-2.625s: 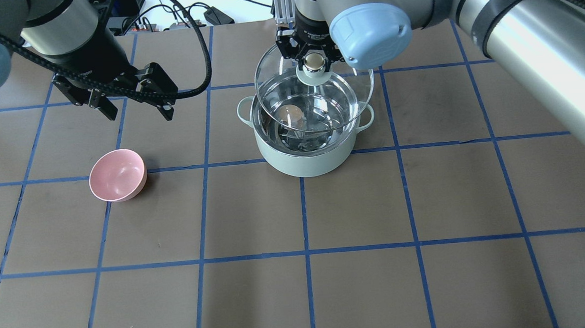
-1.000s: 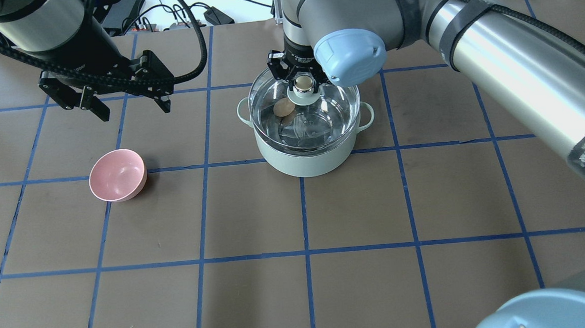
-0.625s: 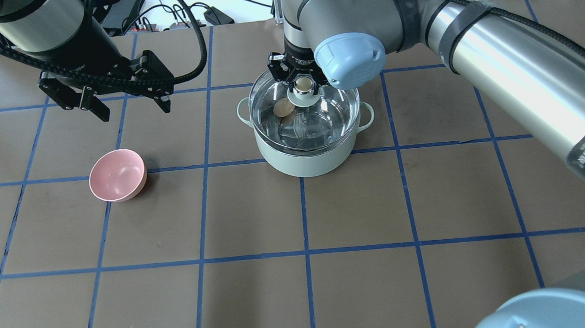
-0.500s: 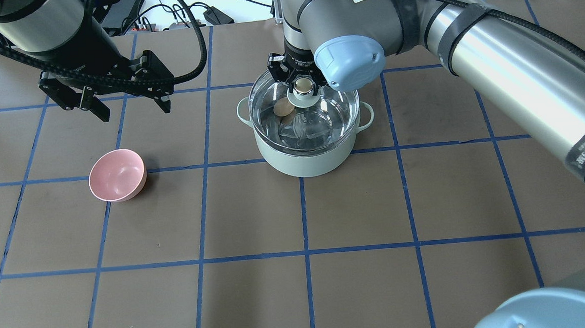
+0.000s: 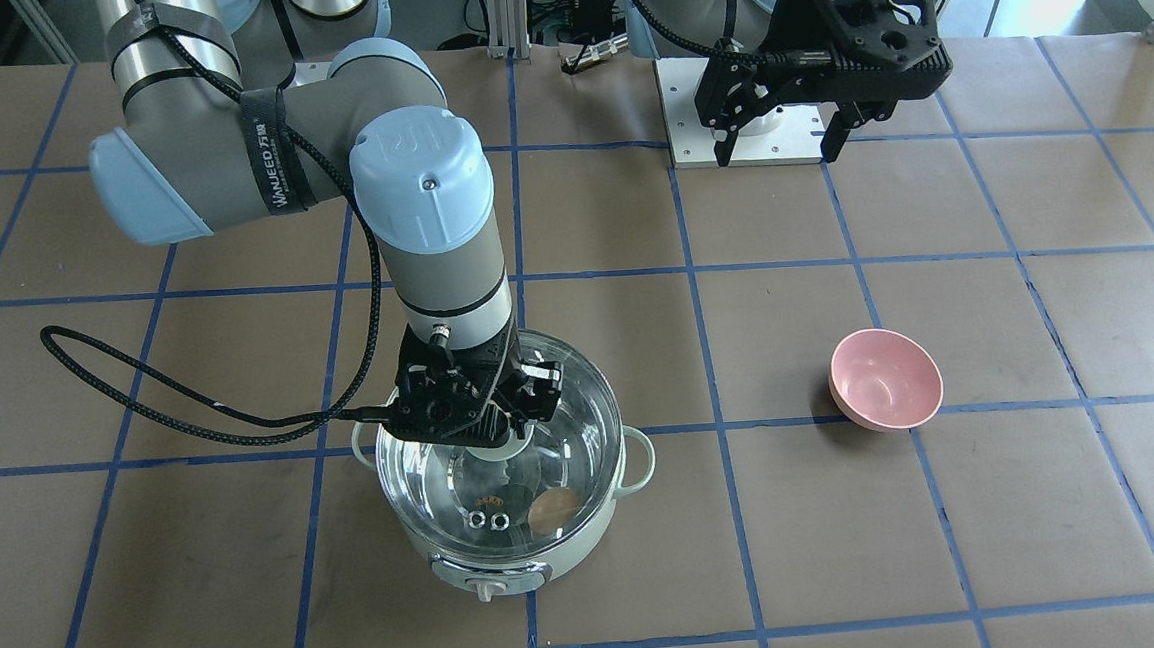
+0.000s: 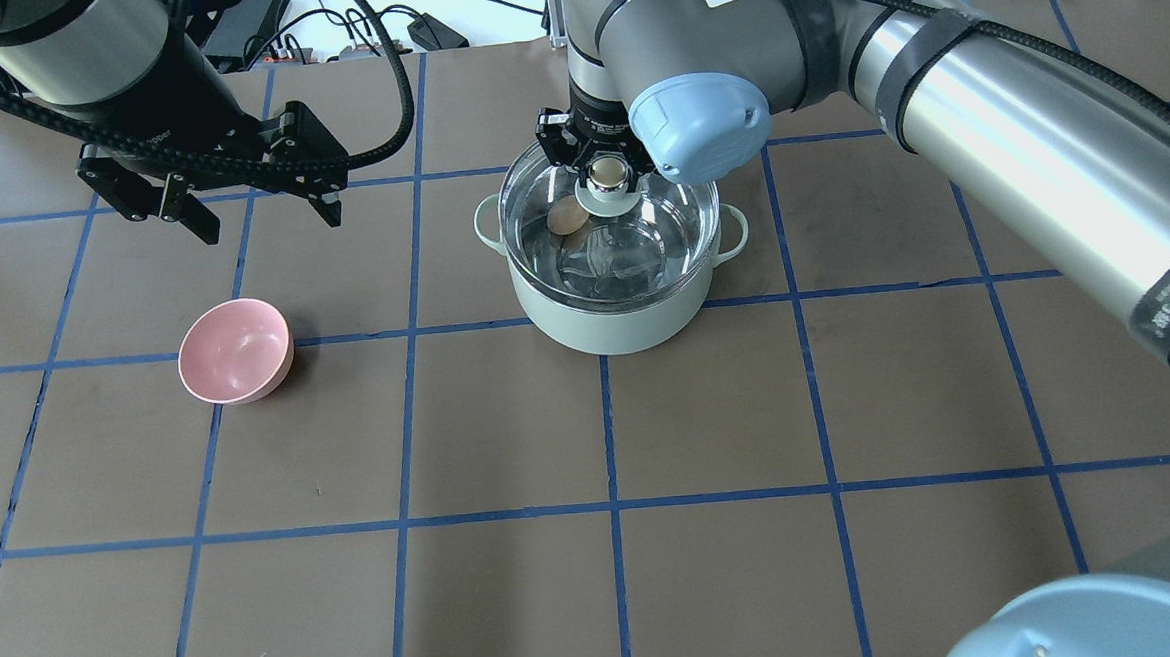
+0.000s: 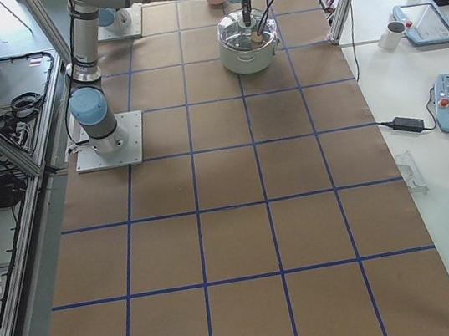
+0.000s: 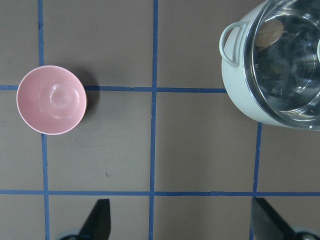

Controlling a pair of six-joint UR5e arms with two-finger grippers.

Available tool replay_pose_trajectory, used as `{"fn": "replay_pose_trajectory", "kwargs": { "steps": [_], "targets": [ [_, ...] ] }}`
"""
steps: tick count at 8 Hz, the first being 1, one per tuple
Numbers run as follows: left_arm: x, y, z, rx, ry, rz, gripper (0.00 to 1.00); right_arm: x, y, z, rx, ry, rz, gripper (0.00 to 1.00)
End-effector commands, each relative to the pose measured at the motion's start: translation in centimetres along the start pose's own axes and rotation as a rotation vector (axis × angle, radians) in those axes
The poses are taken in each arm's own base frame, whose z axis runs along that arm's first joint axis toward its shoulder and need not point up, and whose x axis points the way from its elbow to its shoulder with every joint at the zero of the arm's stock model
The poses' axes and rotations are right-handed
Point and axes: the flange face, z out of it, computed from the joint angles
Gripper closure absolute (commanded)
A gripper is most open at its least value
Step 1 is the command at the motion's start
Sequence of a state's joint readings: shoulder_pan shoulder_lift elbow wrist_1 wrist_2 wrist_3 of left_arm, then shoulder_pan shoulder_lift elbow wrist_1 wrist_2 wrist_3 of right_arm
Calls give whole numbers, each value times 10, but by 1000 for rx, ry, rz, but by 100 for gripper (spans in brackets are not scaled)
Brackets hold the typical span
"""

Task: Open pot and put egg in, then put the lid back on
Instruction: 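Carry the glass lid back over the pot and lower it on with the right gripper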

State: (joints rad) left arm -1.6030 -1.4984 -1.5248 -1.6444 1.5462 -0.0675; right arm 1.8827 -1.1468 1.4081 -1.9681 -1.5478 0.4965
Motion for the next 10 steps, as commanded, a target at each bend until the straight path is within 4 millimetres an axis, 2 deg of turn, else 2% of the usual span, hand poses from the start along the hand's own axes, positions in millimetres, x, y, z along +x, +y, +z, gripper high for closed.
{"fn": "replay_pose_trajectory", "kwargs": {
  "steps": [1,3,6,8,9,10],
  "targets": [
    [0,0,0,0,0,0,0,0,1,0,0,0,1,44],
    [0,0,0,0,0,0,0,0,1,0,0,0,1,39],
    [0,0,-1,3,0,0,0,0,-1,0,1,0,-16,39],
    [0,0,-1,1,0,0,0,5,-5,-12,15,-6,-85,37],
    [0,0,-1,1,0,0,0,11,-8,-26,31,-9,-96,36],
    [0,0,-1,3,0,0,0,25,-12,-43,42,-10,-108,32]
  ]
}}
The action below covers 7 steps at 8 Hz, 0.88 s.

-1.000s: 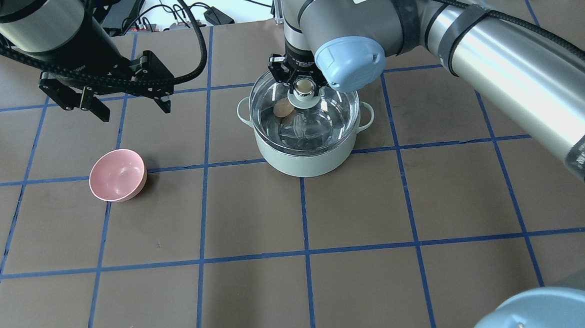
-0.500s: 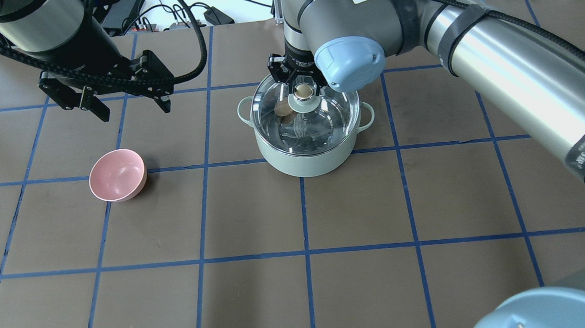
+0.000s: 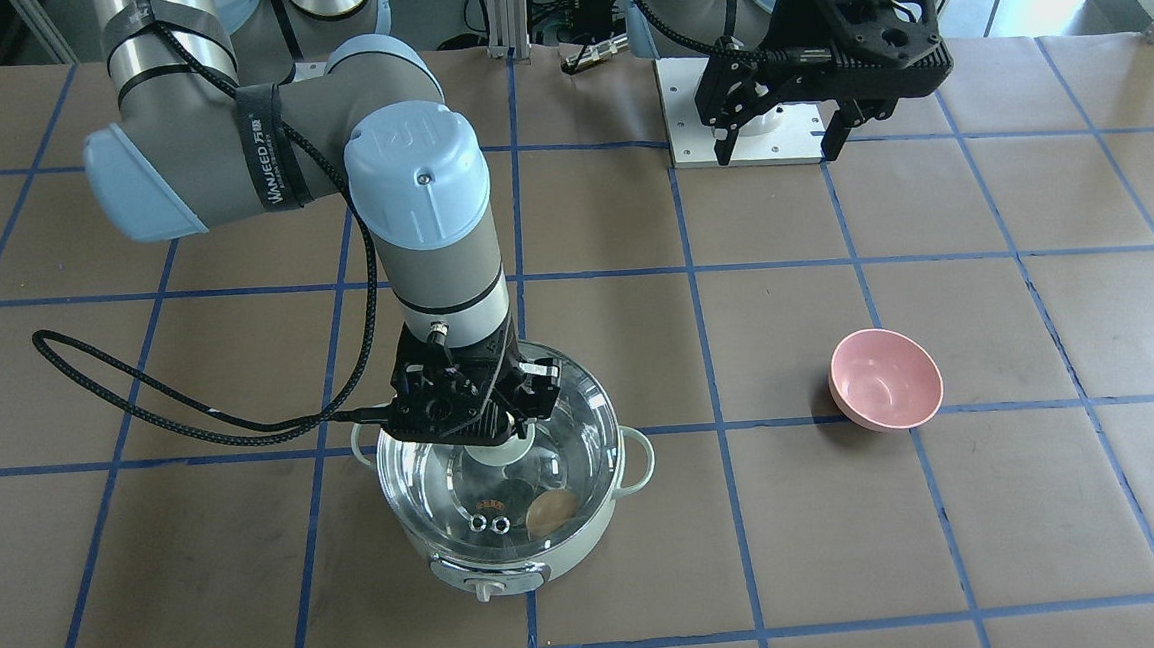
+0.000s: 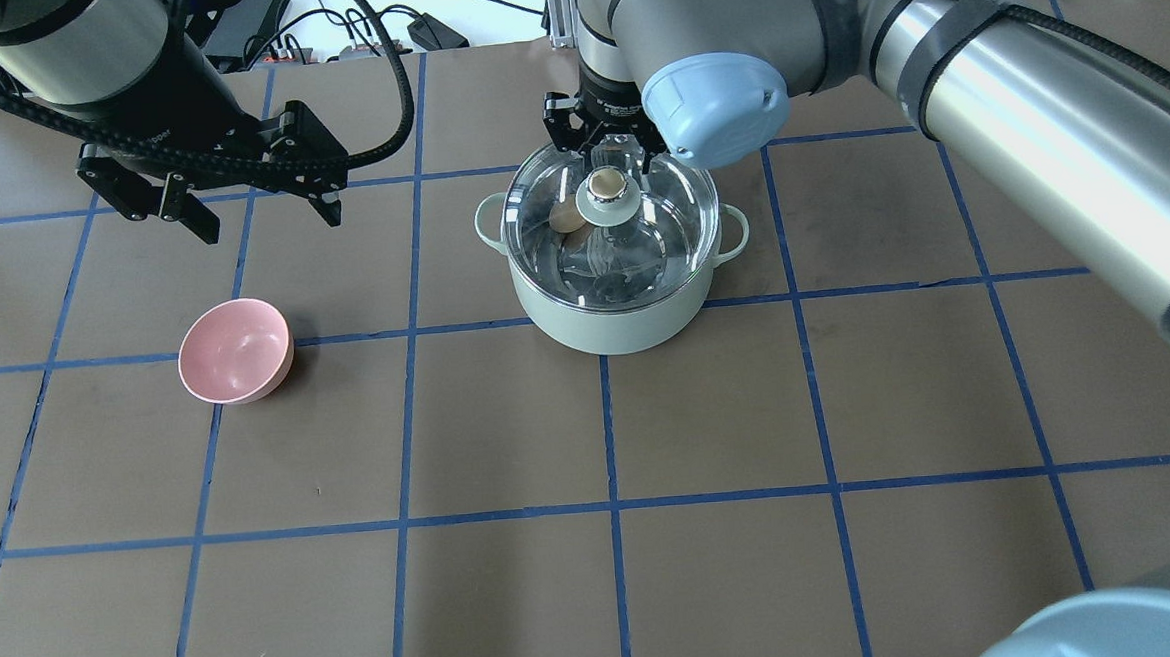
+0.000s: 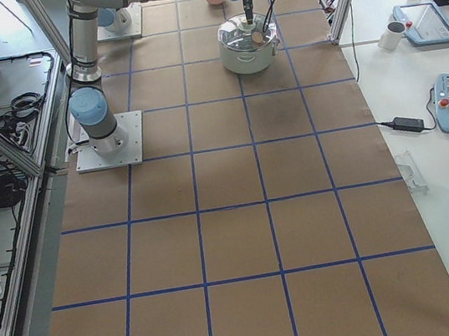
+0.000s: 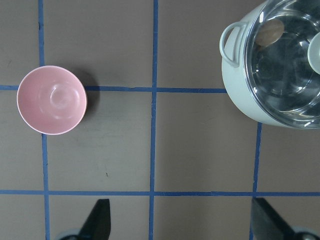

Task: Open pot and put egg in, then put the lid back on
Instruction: 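Open the right gripper and raise it away from the lid knob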

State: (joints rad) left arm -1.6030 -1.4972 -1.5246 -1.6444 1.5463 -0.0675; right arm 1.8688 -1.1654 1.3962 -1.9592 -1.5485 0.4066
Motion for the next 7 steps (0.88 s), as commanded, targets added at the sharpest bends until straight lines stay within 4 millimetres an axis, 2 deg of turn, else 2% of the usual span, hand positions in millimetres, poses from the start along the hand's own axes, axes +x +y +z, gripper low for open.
{"fn": "replay_pose_trajectory", "kwargs": {
  "steps": [1,3,4,5,6,7],
  "targets": [
    [0,0,0,0,0,0,0,45,-10,-47,10,8,-80,28],
    [0,0,0,0,0,2,0,124,-12,-101,-39,17,-165,21],
    [0,0,0,0,0,0,0,153,-7,-127,-43,21,-173,17],
    [0,0,-1,0,0,2,0,174,3,-151,-38,29,-198,5],
    [0,0,0,0,0,2,0,176,20,-177,-2,27,-203,0],
    [0,0,0,0,0,2,0,177,28,-176,-6,34,-202,0]
  ]
}}
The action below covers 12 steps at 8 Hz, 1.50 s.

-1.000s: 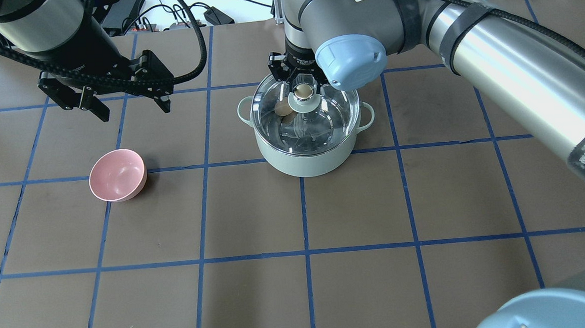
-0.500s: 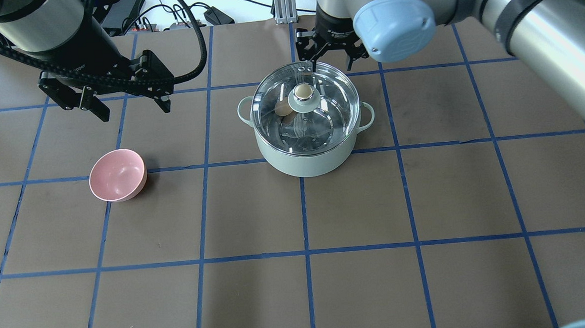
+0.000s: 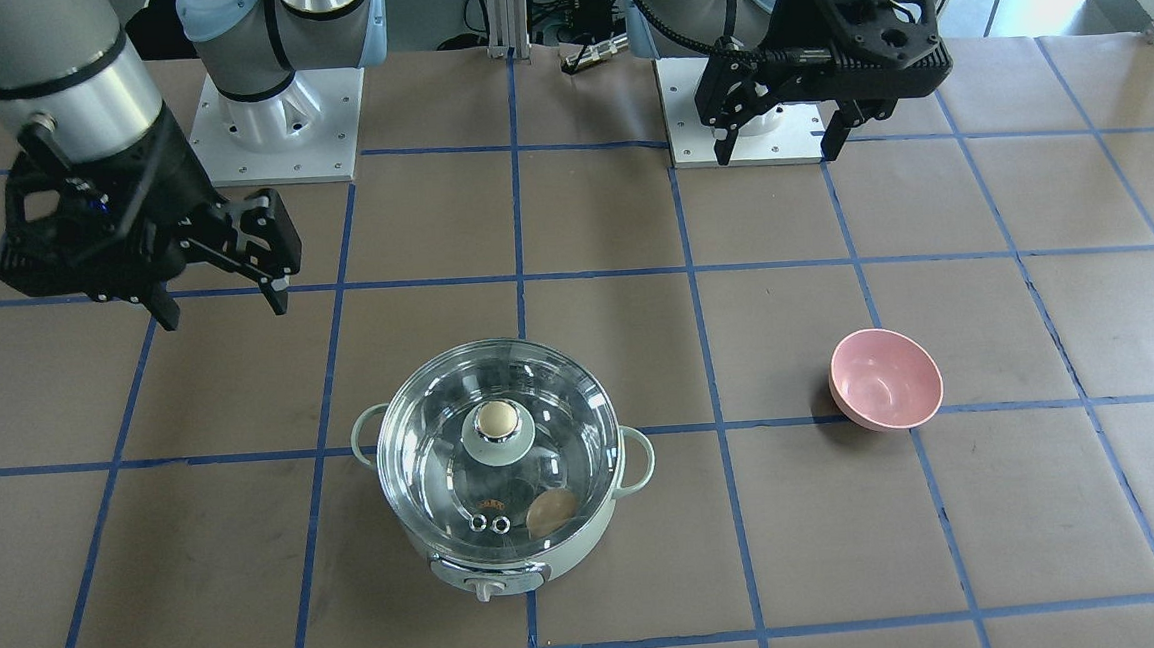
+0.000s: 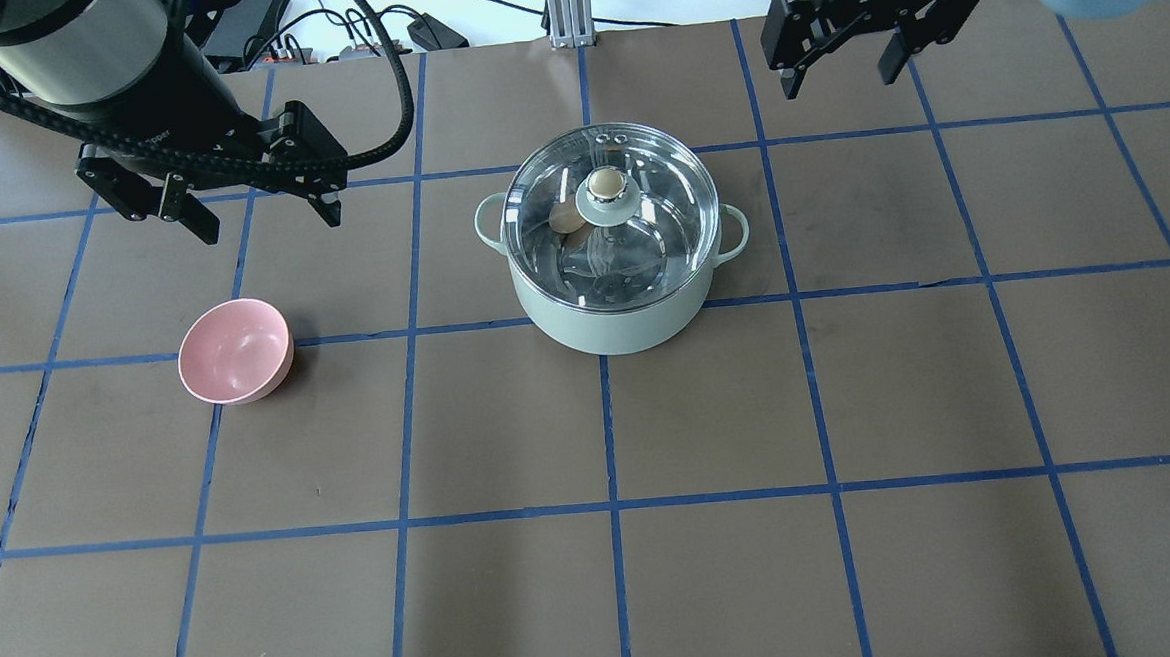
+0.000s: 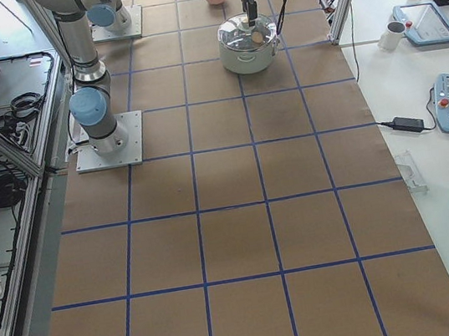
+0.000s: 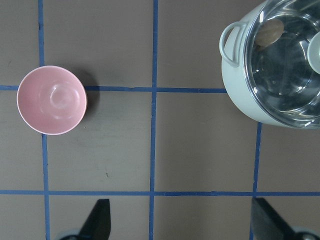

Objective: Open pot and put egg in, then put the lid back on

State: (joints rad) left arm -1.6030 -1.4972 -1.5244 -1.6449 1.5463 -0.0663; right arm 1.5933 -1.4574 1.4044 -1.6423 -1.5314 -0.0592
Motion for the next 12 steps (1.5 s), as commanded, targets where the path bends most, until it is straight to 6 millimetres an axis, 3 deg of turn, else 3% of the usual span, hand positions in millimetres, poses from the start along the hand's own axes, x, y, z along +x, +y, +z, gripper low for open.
{"fn": "replay_pose_trajectory", "kwargs": {
  "steps": [1,6,12],
  "targets": [
    [0,0,0,0,0,0,0,6,31,-10,-8,7,-10,0],
    [0,0,0,0,0,0,0,0,54,-3,-48,0,-19,0],
    [0,0,0,0,0,0,0,3,50,0,-40,-1,-23,0]
  ]
}}
